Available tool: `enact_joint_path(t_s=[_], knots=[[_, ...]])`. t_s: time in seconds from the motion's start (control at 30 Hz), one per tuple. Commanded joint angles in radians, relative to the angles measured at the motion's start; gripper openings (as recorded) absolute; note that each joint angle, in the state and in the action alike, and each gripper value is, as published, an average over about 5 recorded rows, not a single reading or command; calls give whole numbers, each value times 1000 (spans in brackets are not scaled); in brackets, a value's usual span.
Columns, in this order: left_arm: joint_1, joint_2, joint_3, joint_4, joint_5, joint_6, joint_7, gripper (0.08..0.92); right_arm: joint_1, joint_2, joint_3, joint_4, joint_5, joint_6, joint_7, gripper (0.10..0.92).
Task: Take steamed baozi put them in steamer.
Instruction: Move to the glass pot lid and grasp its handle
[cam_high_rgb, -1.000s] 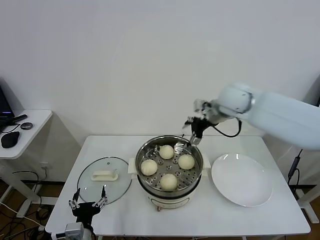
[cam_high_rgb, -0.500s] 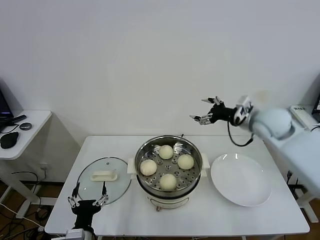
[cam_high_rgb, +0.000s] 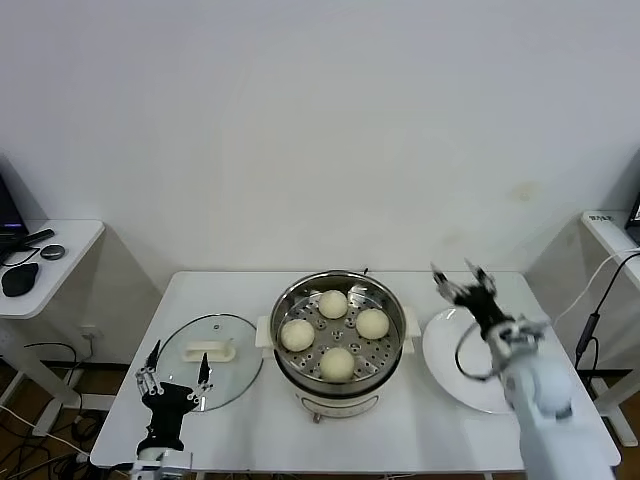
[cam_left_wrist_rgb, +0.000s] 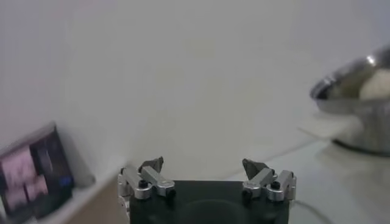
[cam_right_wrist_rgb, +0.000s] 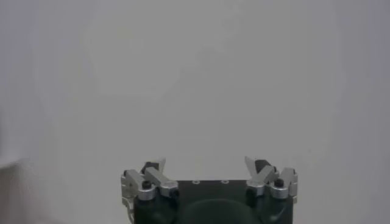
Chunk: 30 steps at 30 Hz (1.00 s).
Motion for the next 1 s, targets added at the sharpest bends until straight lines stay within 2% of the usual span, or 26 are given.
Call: enact_joint_path(t_s=[0.03, 0.13, 0.23, 0.43, 0.67, 1.0], knots=[[-47, 159, 50, 103, 820, -31, 32, 823, -290, 220, 297, 64, -85, 65, 69, 823], [-65, 229, 91, 113, 890, 78, 92, 823, -299, 220, 294, 69, -89, 68, 63, 823], [-116, 240, 96, 156, 942, 141, 96, 823, -311, 226, 287, 75, -104, 65, 52, 823], [-178, 219, 79, 219, 923, 142, 50, 823, -317, 231, 275, 73, -124, 60, 50, 823], [-215, 206, 97, 259, 764, 162, 64, 823, -313, 238, 265, 47, -145, 71, 53, 823], [-284, 195, 100, 416, 688, 153, 46, 823, -320, 253, 258, 38, -179, 78, 53, 823]])
